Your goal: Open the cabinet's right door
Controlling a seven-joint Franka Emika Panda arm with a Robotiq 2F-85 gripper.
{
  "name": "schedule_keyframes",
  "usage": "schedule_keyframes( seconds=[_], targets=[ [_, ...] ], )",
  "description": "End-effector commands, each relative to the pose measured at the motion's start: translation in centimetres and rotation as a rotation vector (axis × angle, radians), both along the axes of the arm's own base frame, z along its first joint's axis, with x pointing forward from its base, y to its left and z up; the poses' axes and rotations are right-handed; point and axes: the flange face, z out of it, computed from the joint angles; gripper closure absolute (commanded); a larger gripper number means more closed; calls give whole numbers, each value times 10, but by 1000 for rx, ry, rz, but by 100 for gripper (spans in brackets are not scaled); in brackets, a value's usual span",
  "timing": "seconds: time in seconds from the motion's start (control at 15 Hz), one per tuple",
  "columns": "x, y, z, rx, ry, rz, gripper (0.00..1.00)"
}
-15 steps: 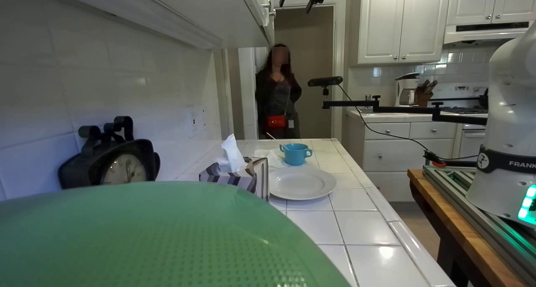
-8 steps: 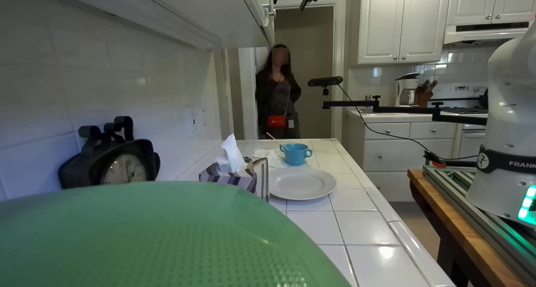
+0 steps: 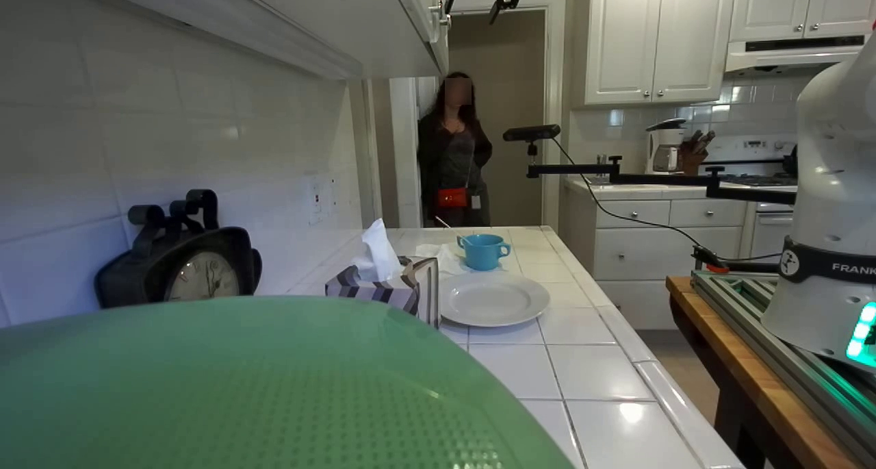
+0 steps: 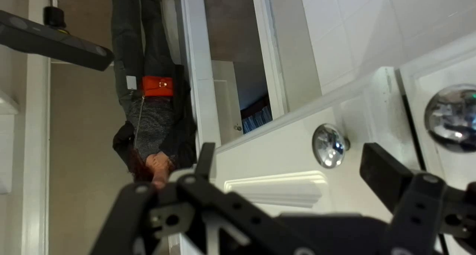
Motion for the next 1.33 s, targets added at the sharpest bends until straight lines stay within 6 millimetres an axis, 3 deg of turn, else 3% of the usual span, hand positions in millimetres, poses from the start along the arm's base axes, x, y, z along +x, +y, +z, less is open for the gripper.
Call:
schedule_keyframes(
  seconds=[0.0,0.93,1.0,1.13,1.27],
  targets=[
    [8,0,0,-15,-11,-22,0],
    [20,-8,-12,-47,-25,-54,1],
    [21,-8,-12,-49,-26,-55,24],
    [23,-8,-12,-48,-30,-55,30],
    [24,-5,-10,-48,-36,-48,47]
  ],
)
